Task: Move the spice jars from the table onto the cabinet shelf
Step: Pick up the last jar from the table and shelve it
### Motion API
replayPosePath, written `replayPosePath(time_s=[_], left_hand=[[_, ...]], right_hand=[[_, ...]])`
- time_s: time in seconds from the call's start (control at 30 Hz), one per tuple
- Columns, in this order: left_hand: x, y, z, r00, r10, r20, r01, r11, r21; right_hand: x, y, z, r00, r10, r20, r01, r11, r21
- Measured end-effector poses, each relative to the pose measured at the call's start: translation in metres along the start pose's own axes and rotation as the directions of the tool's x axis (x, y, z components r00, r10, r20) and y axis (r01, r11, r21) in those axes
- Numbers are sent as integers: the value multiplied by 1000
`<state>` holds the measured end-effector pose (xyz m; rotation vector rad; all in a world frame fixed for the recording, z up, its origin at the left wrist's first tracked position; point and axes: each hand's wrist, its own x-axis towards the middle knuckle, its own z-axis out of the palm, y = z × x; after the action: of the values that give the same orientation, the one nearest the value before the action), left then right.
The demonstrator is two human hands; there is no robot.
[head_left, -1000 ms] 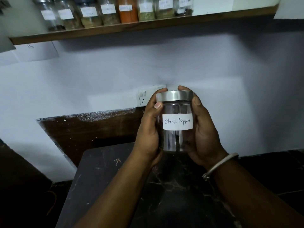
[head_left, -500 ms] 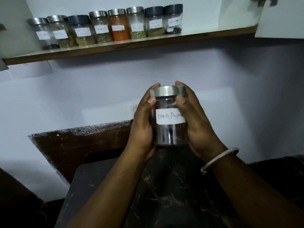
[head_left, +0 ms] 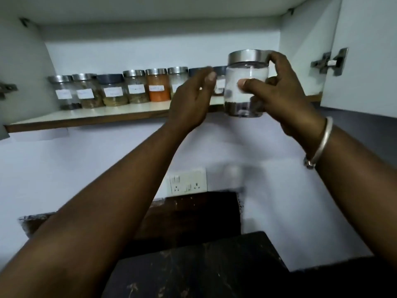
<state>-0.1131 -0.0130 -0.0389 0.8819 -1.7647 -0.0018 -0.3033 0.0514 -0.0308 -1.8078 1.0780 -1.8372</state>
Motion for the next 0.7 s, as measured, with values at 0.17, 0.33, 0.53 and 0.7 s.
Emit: replayPosePath(time_s=[0.17, 0.33, 0.53, 0.7], left_hand=[[27, -45, 27, 975, -53, 218, -93, 787, 610], [25, -66, 53, 994, 28, 104, -98, 628, 772], [27, -74, 57, 992, 114, 62, -119, 611, 783], [24, -75, 58, 992, 107, 64, -117, 613, 781]], right_hand=[[108, 34, -12, 988, 102, -112, -114, 988, -106], [187, 78, -16, 970, 230, -71, -240, 955, -177], [249, 140, -4, 951, 308, -4, -294, 902, -315], [276, 170, 7, 937, 340, 86, -252, 823, -509]])
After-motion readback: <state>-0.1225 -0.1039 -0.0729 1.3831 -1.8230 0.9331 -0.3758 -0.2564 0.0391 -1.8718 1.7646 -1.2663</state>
